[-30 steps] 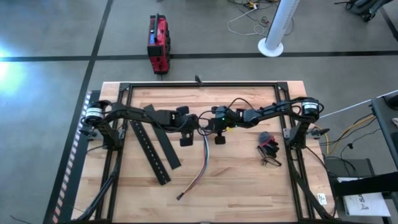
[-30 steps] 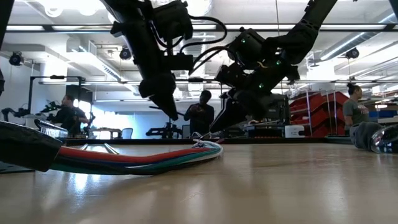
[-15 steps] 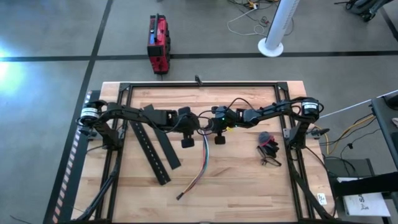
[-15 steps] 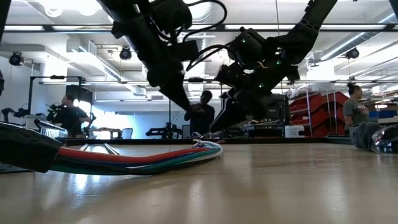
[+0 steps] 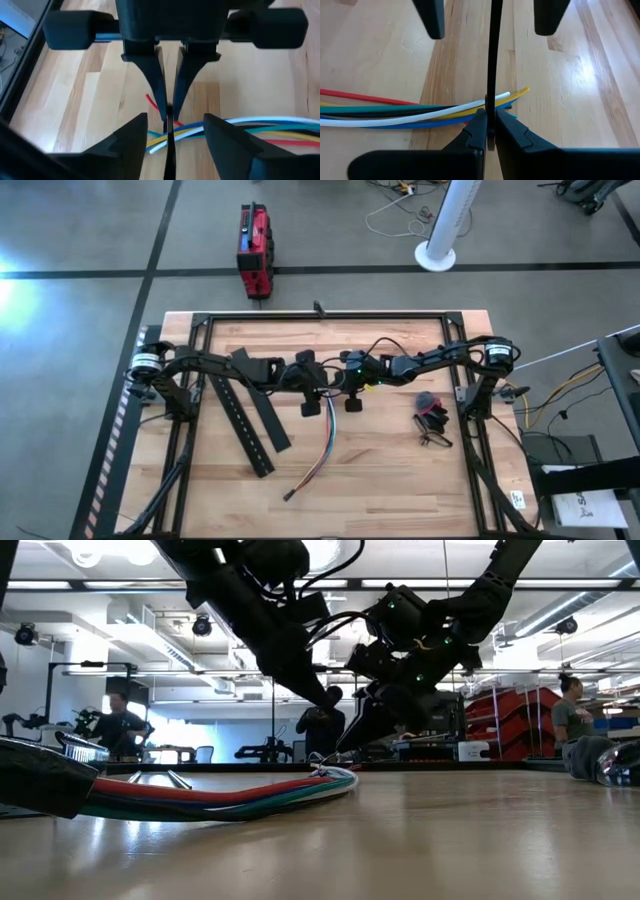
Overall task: Ziptie cables
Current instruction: Wrap the cable wires with the black zip tie
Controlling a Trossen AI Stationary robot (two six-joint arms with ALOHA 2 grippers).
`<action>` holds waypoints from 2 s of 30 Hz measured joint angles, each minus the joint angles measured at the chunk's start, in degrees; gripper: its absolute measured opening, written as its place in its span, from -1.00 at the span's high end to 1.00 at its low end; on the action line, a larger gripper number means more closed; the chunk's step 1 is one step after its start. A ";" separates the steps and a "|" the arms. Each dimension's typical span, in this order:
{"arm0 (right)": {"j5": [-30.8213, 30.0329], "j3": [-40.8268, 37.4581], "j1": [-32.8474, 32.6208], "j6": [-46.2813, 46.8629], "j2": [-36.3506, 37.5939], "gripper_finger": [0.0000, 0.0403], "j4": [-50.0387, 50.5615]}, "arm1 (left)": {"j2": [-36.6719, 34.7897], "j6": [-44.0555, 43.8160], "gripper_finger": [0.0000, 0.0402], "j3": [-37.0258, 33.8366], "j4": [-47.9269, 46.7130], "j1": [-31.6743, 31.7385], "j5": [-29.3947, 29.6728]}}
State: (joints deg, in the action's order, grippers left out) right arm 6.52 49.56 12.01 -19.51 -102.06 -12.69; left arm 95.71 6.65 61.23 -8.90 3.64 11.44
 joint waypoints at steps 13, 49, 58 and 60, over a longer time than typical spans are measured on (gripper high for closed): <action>0.03 0.00 0.00 -0.02 -0.04 0.96 0.06 | 6.83 1.26 0.29 -0.04 6.00 0.14 0.02; 1.51 0.10 0.02 -0.55 -0.02 0.96 0.43 | 7.90 1.65 0.68 0.89 2.94 1.07 1.49; 1.47 0.09 0.02 -0.48 -0.02 0.96 0.48 | 7.12 1.59 0.65 0.94 1.18 0.92 1.49; 1.47 0.09 0.02 -0.48 -0.02 0.96 0.49 | 6.46 1.56 0.66 0.94 0.35 0.91 1.49</action>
State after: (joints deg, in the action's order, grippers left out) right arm 7.99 49.65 12.03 -19.99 -102.08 -12.20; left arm 102.17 8.21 62.17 -8.55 4.55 12.93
